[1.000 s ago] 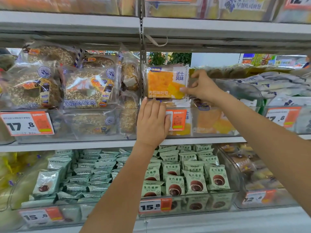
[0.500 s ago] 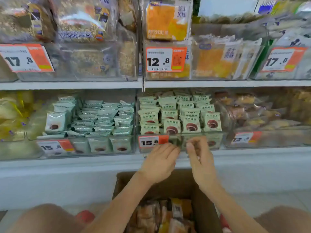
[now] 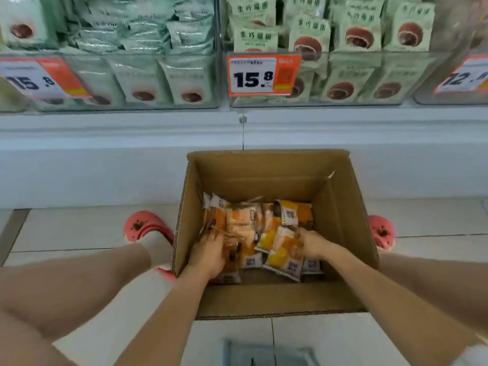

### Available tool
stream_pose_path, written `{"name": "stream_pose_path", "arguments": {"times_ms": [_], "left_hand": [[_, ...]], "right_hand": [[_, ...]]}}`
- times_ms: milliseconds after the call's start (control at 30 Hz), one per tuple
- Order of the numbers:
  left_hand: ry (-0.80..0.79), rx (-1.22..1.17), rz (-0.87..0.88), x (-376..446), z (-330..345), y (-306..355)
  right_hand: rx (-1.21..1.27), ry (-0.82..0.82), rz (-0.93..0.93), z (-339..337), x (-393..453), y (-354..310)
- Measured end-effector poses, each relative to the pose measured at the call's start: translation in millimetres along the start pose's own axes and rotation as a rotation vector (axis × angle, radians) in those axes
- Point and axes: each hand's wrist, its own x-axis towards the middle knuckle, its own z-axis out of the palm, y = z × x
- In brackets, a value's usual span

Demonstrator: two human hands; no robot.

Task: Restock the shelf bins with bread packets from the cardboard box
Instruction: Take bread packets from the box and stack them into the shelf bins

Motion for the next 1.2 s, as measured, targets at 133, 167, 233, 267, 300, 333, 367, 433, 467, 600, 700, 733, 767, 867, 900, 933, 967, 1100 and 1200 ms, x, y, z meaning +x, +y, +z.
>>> {"name": "stream_pose_path", "arguments": {"times_ms": [133, 167, 233, 267, 300, 333, 367, 433, 467, 600, 700, 733, 767, 867, 900, 933, 967, 1100, 1200], "left_hand": [[-0.034, -0.061, -0.032, 16, 3, -10], [-0.051, -0.072, -0.038, 21, 3, -10], [-0.088, -0.077, -0.044, 27, 3, -9], [-0.108, -0.076, -0.042, 29, 4, -9], [-0.129, -0.084, -0.039, 30, 7, -9], [-0.153, -0.095, -0.040, 30, 10, -10], [-0.173, -0.101, -0.041, 29, 13, -10], [-0.184, -0.090, -0.045, 28, 18, -10], [-0.175, -0.088, -0.048, 28, 20, -10], [-0.149, -0.114, -0.060, 28, 20, -8], [-0.103, -0.142, -0.057, 24, 20, -6], [-0.074, -0.152, -0.044, 23, 21, -5], [-0.041, -0.168, -0.026, 21, 20, -3], [0.034, -0.256, 0.047, 13, 17, 8], [0.017, -0.318, 0.061, 11, 16, 12], [-0.021, -0.406, 0.065, 10, 14, 16], [-0.069, -0.506, 0.053, 8, 9, 21], [-0.226, -0.892, 0.016, 7, -18, 35], [-0.303, -1.080, -0.003, 5, -37, 40]], "right_hand": [[-0.095, 0.071, 0.092, 19, 40, 12], [-0.089, 0.087, 0.111, 23, 48, 15], [-0.078, 0.082, 0.138, 31, 63, 21], [-0.080, 0.078, 0.151, 33, 67, 22], [-0.088, 0.089, 0.156, 36, 70, 24], [-0.102, 0.111, 0.164, 38, 71, 26], [-0.108, 0.138, 0.168, 41, 73, 28], [-0.090, 0.179, 0.165, 44, 74, 32], [-0.082, 0.181, 0.160, 44, 74, 33], [-0.115, 0.126, 0.117, 36, 71, 36], [0.056, 0.090, 0.011, 34, 66, 35], [0.155, 0.071, -0.034, 35, 62, 35], [0.238, 0.065, -0.068, 36, 57, 34], [0.380, 0.118, -0.134, 34, 39, 30], [0.406, 0.129, -0.156, 28, 32, 25], [0.433, 0.133, -0.182, 20, 26, 19], [0.452, 0.135, -0.216, 10, 19, 11], [0.473, 0.212, -0.355, -32, -14, -28], [0.669, 0.261, -0.378, -46, -37, -47]]}}
